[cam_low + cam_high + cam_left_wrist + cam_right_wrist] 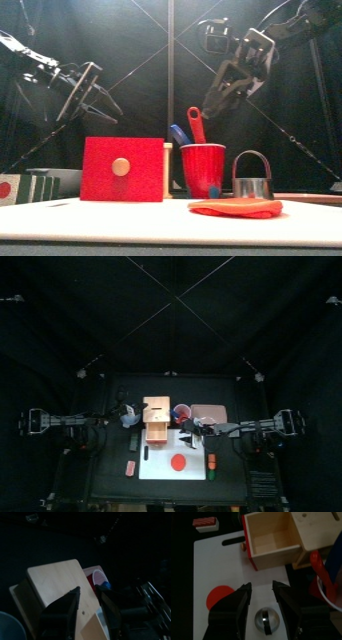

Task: Get the cutter from the drawer then cut the dough then place the extra dough in the bowl
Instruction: Shut the drawer

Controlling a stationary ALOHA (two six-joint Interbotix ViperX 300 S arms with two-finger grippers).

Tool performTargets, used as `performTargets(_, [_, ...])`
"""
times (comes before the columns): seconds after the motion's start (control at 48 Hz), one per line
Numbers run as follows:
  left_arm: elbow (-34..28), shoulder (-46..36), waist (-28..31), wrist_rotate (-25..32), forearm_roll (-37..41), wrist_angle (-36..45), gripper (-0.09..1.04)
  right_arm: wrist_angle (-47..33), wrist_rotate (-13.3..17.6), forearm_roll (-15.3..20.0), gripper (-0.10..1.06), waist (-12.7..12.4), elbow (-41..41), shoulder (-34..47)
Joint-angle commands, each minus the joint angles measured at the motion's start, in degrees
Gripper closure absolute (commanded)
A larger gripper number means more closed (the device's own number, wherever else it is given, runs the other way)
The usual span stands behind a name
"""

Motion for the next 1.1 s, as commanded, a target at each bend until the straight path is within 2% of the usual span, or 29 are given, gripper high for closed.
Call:
performTargets(0.021, [-5.54, 3.16, 4.57, 0.18, 0.79, 3.69, 0.55, -1.41, 0.00, -1.41, 0.49, 1.49, -5.54, 3.96])
performTargets(0.146, [-8.88, 8.09, 7.56, 0.09, 2.37, 7.12, 0.62, -1.05, 0.44, -2.64, 0.58, 1.93, -11.07, 10.20])
performTargets(0.417, [-17.58, 18.98, 10.46, 0.18, 2.81, 12.30, 0.62, 2.81, 0.44, -2.99, 0.58, 1.93, -21.01, 19.16])
performTargets(0.542, [-19.69, 22.24, 10.99, 0.18, 3.87, 14.06, 0.62, 4.13, 0.44, -3.87, 0.58, 1.85, -24.79, 23.12])
performTargets(0.708, [-19.60, 23.03, 11.07, 0.18, 4.13, 16.17, 0.62, 7.56, 0.44, -4.66, 0.58, 1.14, -28.65, 25.93])
performTargets(1.104, [-18.90, 22.41, 11.16, 0.09, 4.13, 16.44, 0.62, 13.54, 0.44, -9.58, 0.58, -2.90, -34.19, 28.56])
